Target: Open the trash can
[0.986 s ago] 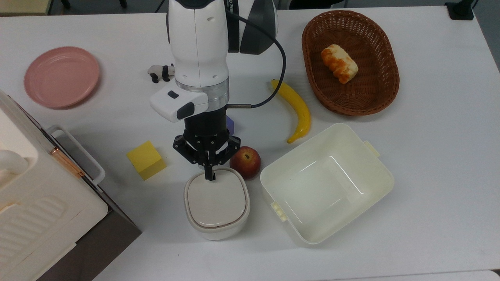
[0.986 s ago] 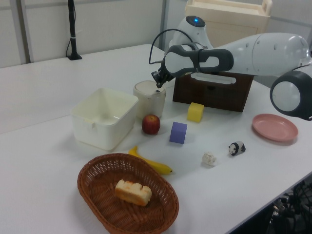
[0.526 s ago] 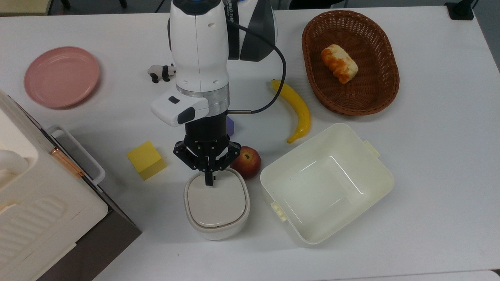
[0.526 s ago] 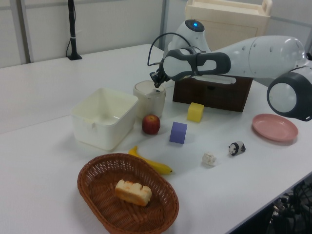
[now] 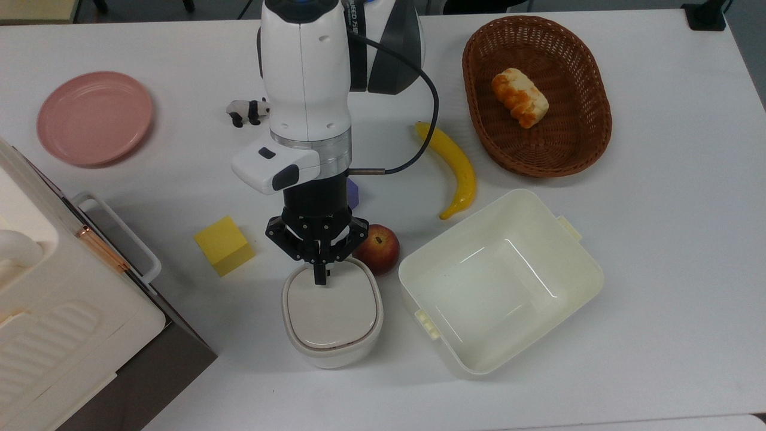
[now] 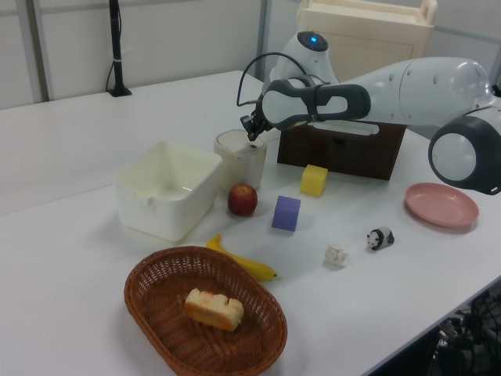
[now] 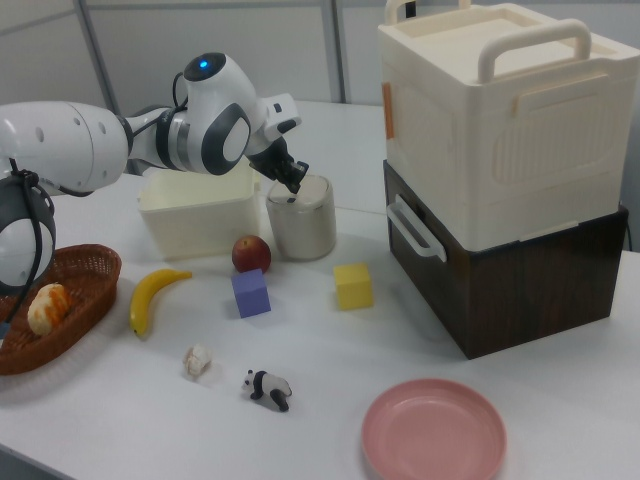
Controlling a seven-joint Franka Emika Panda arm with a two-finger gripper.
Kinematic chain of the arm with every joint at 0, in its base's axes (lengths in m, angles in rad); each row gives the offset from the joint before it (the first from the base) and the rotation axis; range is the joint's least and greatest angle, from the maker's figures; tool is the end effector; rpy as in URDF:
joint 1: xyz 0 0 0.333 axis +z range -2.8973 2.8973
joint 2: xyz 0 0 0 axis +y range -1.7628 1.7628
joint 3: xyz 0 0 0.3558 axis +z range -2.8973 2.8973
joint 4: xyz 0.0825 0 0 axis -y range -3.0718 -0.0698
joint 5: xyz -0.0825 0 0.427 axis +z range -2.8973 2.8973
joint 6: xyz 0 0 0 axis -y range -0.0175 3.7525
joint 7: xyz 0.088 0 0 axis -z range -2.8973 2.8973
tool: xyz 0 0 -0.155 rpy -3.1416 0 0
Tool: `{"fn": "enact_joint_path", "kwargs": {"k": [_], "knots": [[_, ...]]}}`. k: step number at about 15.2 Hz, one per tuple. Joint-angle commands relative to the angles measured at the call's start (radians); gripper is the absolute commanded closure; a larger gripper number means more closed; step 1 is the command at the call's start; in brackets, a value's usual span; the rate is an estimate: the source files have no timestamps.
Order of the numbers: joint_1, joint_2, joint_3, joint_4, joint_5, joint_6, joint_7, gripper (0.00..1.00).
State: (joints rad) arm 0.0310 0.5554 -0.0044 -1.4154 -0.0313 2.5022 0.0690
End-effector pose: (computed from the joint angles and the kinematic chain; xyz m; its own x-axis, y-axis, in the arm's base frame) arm 0.8372 0.0223 0.4125 0.8616 -0.0192 0.5073 -0.0200 -0.9998 -0.0038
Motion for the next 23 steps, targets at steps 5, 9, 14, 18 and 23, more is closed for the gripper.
{"fn": "enact_joint_path", "kwargs": {"k": [5,9,14,18,23], "knots": [[0.006,0.001,0.009,-0.003,-0.041,0.011,0.009,1.0],[0.006,0.001,0.014,-0.011,-0.044,0.011,0.009,1.0],[0.006,0.003,0.014,-0.014,-0.058,0.011,0.011,1.0],[0.007,0.003,0.014,-0.016,-0.059,0.011,0.009,1.0],[0.018,0.011,0.015,-0.025,-0.093,0.01,0.011,1.0]]}}
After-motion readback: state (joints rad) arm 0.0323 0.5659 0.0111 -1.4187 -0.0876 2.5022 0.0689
